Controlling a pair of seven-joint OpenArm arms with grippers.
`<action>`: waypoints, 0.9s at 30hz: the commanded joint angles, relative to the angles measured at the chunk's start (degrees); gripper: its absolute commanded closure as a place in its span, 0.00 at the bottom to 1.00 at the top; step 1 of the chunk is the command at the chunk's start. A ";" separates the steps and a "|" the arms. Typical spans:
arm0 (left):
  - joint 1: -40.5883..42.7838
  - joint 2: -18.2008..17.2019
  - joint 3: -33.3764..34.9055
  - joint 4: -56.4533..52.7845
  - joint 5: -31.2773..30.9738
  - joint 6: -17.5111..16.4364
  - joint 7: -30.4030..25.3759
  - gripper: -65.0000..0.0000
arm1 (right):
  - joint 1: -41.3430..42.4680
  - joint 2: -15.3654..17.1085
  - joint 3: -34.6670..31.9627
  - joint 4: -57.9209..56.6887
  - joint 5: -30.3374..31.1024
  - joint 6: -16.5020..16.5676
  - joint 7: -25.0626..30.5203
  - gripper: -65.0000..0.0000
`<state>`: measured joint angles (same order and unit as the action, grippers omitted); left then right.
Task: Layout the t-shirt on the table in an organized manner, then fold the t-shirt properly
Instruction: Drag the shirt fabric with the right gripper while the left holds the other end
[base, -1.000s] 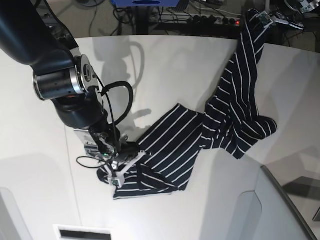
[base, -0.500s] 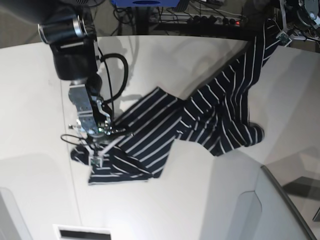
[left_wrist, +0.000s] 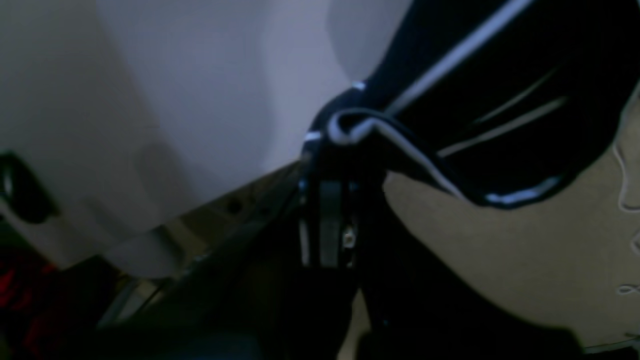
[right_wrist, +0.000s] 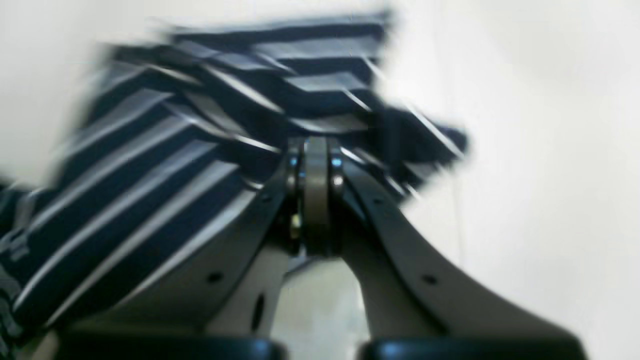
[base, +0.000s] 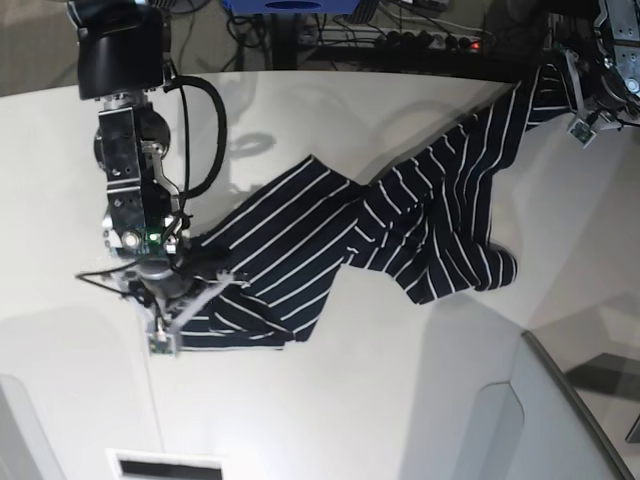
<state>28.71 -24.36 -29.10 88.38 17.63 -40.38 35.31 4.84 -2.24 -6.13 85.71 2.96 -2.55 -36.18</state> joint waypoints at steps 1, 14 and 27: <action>0.26 -1.00 -0.57 0.72 0.00 0.38 0.07 1.00 | 1.09 -0.44 -0.07 0.57 0.16 2.33 -1.05 0.90; 0.79 -0.65 -0.57 0.63 -0.44 0.38 0.07 1.00 | 11.99 -2.38 0.46 -21.93 0.25 22.28 0.01 0.47; 0.79 -0.56 -0.57 -2.53 -0.44 0.38 0.07 1.00 | 16.74 -0.62 0.46 -34.24 0.25 22.37 3.26 0.70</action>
<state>29.52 -23.81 -29.17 85.10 16.95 -40.42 35.33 20.08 -2.85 -5.63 50.54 2.94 19.55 -33.63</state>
